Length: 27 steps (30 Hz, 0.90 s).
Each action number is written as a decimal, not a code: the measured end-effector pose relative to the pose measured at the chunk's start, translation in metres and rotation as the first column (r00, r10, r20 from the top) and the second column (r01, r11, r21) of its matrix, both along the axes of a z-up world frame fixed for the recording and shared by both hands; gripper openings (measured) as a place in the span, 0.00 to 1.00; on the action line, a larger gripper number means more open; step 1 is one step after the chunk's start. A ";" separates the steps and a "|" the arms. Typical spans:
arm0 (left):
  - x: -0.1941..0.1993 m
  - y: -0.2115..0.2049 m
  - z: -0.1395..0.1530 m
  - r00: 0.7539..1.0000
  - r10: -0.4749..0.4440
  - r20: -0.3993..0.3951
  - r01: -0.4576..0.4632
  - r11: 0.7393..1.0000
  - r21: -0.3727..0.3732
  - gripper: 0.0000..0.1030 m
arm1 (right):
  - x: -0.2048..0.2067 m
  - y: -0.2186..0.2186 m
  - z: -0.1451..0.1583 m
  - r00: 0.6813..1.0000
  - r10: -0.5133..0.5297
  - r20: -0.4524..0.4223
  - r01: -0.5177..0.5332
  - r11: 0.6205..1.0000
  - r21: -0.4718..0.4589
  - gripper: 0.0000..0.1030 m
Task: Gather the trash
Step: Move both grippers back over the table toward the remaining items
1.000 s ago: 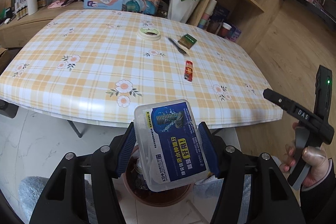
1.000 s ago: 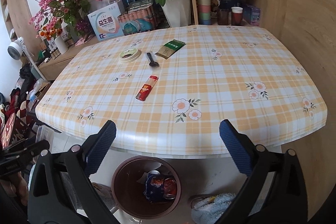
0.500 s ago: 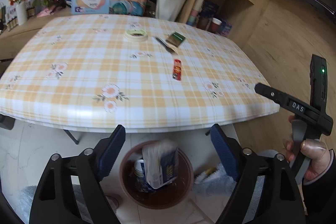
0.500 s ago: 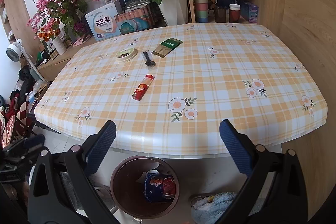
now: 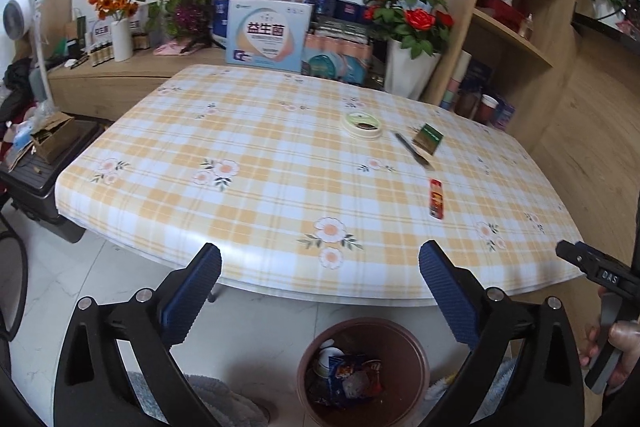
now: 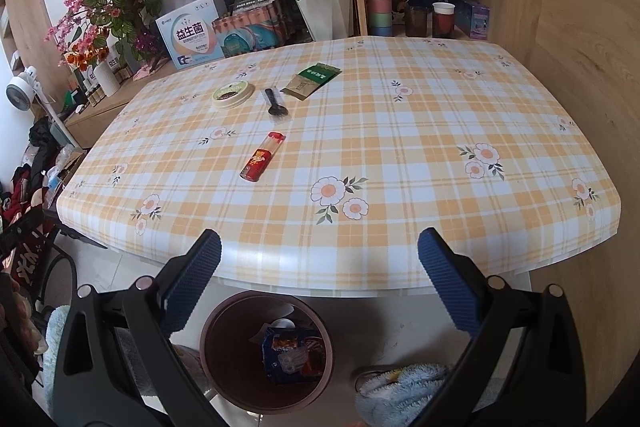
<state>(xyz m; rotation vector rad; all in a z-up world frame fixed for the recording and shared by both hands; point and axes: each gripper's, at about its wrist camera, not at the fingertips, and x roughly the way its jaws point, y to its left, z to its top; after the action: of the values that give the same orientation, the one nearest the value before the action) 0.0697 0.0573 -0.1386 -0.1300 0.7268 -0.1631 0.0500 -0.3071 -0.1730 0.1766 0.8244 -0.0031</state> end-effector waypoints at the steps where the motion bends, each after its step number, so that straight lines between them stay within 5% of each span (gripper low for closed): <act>1: 0.000 0.003 0.000 1.000 0.005 0.001 -0.005 1.000 0.001 0.94 | 0.000 0.000 -0.001 1.000 0.000 -0.002 0.000 1.000 -0.001 0.94; 12: 0.025 0.009 0.003 0.999 0.016 0.029 -0.016 0.999 0.029 0.94 | 0.022 -0.004 -0.011 0.999 0.022 -0.034 -0.023 0.999 -0.028 0.94; 21: 0.060 0.003 -0.001 0.999 -0.004 0.035 0.003 1.000 0.026 0.94 | 0.081 0.017 -0.032 0.991 0.104 -0.090 -0.105 0.995 -0.005 0.93; 24: 0.074 0.001 -0.004 0.999 -0.008 0.035 0.007 1.000 0.021 0.94 | 0.107 0.028 -0.042 0.985 0.125 -0.118 -0.124 0.992 0.020 0.80; 27: 0.088 0.000 -0.009 1.000 -0.008 0.029 0.007 1.000 0.017 0.94 | 0.137 0.042 -0.057 0.980 0.136 -0.148 -0.130 0.990 0.044 0.79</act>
<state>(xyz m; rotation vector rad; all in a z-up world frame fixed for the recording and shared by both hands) 0.1577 0.0577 -0.1471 -0.1086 0.6995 -0.1659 0.1868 -0.2653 -0.2299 0.1544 0.9864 0.1249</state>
